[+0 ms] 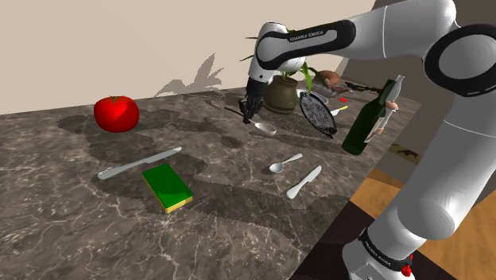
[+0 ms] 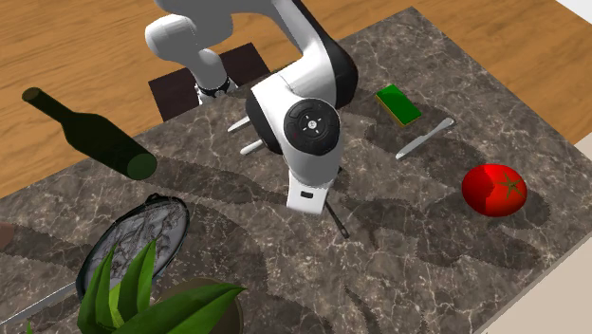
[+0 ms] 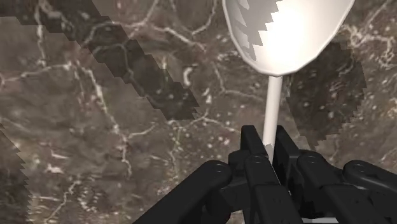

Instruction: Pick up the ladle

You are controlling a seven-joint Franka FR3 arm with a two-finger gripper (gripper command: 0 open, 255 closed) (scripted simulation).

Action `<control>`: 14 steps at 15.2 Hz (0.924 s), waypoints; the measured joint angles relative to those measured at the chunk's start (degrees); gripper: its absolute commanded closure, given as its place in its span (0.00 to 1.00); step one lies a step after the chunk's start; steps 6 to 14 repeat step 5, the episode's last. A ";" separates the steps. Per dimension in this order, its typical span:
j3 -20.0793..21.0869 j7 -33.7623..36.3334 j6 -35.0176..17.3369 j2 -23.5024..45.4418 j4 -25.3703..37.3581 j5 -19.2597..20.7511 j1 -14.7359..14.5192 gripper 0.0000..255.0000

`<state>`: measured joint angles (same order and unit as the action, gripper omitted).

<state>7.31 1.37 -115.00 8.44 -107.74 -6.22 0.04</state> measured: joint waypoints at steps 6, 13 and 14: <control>-0.04 0.22 3.20 -0.92 2.29 0.02 0.08 1.00; -0.04 0.22 3.20 -0.92 2.29 0.02 0.08 1.00; -0.04 0.22 3.20 -0.92 2.29 0.02 0.08 1.00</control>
